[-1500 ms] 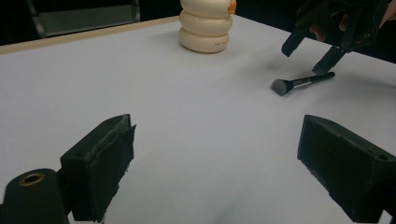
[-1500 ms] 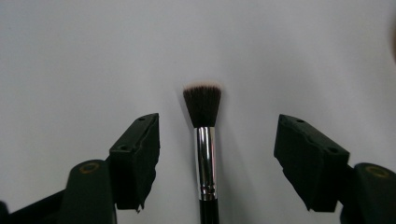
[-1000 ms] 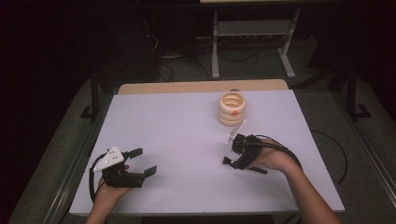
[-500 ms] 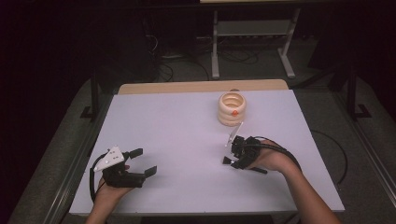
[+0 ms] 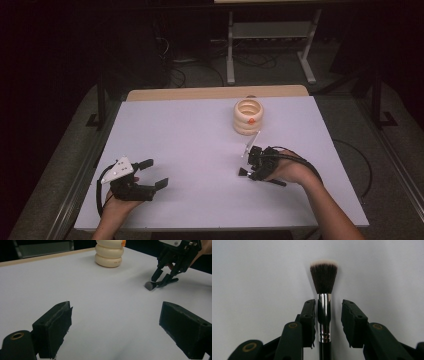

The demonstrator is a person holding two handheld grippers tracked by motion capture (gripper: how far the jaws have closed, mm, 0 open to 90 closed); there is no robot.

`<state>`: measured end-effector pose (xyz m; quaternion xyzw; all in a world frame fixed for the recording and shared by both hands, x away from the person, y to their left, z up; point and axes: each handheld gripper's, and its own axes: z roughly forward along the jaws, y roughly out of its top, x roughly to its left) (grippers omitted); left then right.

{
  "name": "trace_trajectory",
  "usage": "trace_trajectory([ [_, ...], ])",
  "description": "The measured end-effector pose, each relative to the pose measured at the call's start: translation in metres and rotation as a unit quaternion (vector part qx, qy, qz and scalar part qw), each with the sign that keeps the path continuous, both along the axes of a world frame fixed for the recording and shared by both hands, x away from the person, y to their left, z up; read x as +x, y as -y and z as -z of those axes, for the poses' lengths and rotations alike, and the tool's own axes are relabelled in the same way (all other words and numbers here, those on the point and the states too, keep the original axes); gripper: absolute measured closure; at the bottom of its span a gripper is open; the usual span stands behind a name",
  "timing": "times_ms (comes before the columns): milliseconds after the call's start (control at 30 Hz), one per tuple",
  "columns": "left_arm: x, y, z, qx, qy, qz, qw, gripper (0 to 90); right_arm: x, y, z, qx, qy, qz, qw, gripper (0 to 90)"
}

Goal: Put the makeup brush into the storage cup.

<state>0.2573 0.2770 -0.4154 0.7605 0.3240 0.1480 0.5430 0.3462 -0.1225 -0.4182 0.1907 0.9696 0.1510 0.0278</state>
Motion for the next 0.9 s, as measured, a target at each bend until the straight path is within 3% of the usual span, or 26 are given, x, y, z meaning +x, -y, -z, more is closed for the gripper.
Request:
trace_trajectory([
  [433, 0.0, -0.0002, -0.0001, 0.0, 0.0, 0.0, 1.0, 10.3, 0.0003, -0.0004, 0.0006, 0.002, -0.005, 0.006, 1.0, 66.7],
  [600, 0.0, -0.0002, -0.0002, 0.001, 0.001, 0.001, 1.0, 10.3, 0.0007, -0.0007, 0.0014, -0.001, -0.019, 0.002, 0.9998, 73.4],
  [900, -0.0001, -0.0002, -0.0003, 0.002, 0.001, 0.001, 1.0, 10.3, -0.001, -0.0025, 0.0016, -0.009, -0.008, -0.01, 0.9999, 75.3],
])
